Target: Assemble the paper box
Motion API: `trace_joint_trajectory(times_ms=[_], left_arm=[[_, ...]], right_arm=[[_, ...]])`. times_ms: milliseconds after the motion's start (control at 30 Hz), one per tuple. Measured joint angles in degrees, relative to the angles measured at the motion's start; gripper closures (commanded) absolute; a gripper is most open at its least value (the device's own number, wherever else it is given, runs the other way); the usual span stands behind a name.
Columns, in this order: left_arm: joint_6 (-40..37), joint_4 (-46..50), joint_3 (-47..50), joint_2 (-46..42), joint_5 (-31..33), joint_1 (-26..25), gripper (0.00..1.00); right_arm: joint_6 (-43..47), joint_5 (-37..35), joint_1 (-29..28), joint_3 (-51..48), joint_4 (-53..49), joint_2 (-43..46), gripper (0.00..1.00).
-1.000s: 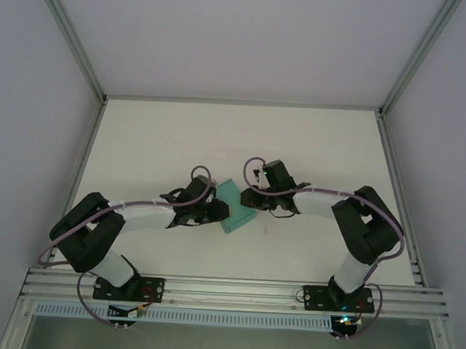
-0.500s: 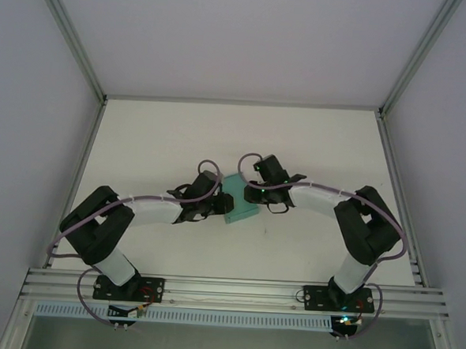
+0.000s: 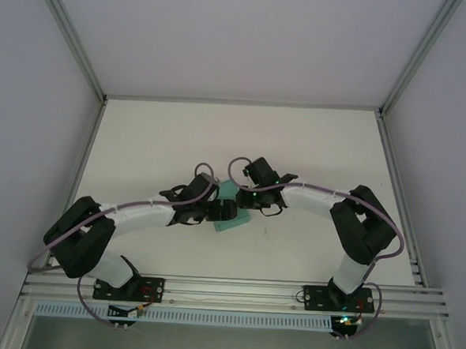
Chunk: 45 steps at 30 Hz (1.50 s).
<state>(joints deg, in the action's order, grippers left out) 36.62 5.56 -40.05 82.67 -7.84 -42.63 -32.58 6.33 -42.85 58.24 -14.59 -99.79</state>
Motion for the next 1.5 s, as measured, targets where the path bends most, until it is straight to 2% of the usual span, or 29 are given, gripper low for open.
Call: trace_joint_trajectory(times_ms=[167, 333, 400, 533, 733, 967, 1067, 1267, 1400, 1467, 1500], left_arm=[[1.0, 2.0, 1.6, -3.2, -0.8, 0.0, 0.21], [1.5, 8.0, 1.4, -9.0, 0.0, -0.8, 0.17], [1.6, 10.0, 1.0, -10.2, -0.1, -0.9, 0.2], [2.7, 10.8, 0.9, -8.9, -1.8, -0.9, 0.29], [4.5, 9.1, 1.6, -4.8, -4.7, -0.9, 0.34], [4.5, 12.0, 1.7, -3.8, -5.4, -1.1, 0.3], [5.0, 10.7, 2.1, -4.0, -5.7, -1.1, 0.34], [5.9, 7.6, 2.8, -2.8, -6.4, -1.1, 0.5], [6.6, 6.3, 2.7, -2.0, -7.1, -1.1, 0.78], [7.0, 6.1, 2.7, -1.7, -7.2, -1.1, 0.98], [7.2, 6.1, 2.7, -1.7, -7.2, -1.1, 1.0]], right_arm=[[0.0, 2.1, 0.0, 0.0, 0.1, -0.4, 0.94], [-0.4, 3.3, -0.3, 0.3, 0.2, -0.7, 0.94], [-0.7, 3.6, -0.4, 0.3, 0.3, -0.9, 0.94], [-1.0, 4.4, -0.4, 0.4, 0.6, -1.1, 0.94], [-1.1, 4.9, -0.4, 0.4, 0.7, -1.2, 0.94], [-1.2, 5.4, -0.4, 0.4, 0.9, -1.3, 0.94], [-1.4, 6.0, -0.4, 0.4, 1.1, -1.4, 0.94], [-1.5, 6.1, -0.4, 0.3, 1.3, -1.4, 0.95], [-1.5, 5.3, -0.2, 0.0, 1.9, -1.4, 0.95], [-1.5, 4.9, 0.0, -0.4, 2.3, -1.2, 0.96], [-1.5, 4.8, 0.1, -0.5, 2.5, -1.2, 0.96]])
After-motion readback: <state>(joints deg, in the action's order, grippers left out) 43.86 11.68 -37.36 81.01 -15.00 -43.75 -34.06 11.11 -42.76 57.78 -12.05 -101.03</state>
